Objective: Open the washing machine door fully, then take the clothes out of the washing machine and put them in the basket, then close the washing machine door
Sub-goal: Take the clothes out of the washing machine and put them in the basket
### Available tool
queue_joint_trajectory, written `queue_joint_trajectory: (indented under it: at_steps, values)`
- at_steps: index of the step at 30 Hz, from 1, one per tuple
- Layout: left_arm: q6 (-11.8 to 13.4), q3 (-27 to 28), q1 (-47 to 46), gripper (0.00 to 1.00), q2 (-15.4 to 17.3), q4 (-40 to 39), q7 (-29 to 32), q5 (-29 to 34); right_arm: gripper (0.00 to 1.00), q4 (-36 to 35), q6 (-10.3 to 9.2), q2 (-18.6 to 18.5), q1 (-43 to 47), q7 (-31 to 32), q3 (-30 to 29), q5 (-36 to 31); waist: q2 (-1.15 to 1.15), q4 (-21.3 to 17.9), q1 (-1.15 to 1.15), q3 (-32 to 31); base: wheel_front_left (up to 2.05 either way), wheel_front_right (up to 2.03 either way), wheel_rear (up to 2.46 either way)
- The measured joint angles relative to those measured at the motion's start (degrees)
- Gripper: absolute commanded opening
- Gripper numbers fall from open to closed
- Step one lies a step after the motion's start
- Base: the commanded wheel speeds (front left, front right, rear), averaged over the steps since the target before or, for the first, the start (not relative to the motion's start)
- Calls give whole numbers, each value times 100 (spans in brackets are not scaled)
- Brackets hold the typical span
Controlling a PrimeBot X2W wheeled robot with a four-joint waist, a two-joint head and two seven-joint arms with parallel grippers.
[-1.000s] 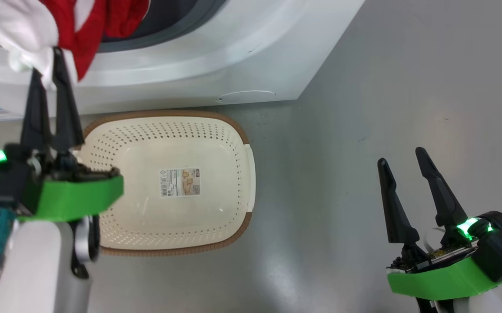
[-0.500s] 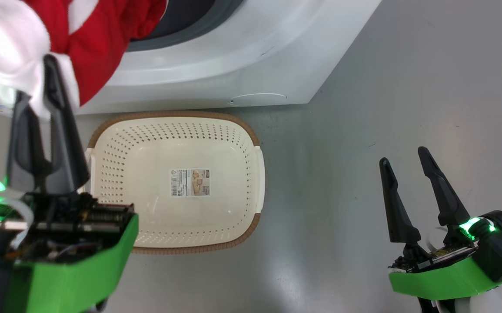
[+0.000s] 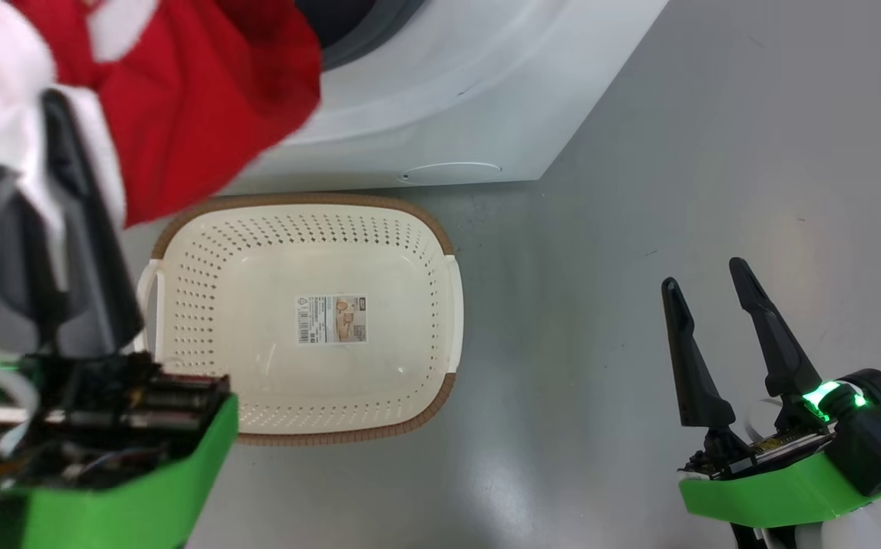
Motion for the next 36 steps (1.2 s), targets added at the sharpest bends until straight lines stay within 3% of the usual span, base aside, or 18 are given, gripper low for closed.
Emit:
queue_joint_trajectory:
  at_steps: [4,13,29,36]
  values:
    - [-20,-76,203,0,-153,831,-120,-410,100,-9,0,-1,-1,0,11,0,0,-27,0,36,0,0,0]
    - [-345,-229,225,0,-394,3015,-421,-988,100,-14,0,-1,-2,0,44,0,0,-70,0,77,0,0,0]
    - [-972,-365,-629,0,-698,6705,-623,-1276,100,-24,0,-1,-26,0,70,0,0,-137,0,203,0,0,0]
    - [-1277,-324,-1032,0,-802,7874,-638,-1303,100,-29,0,-1,-113,0,88,0,0,-210,0,285,0,0,0]
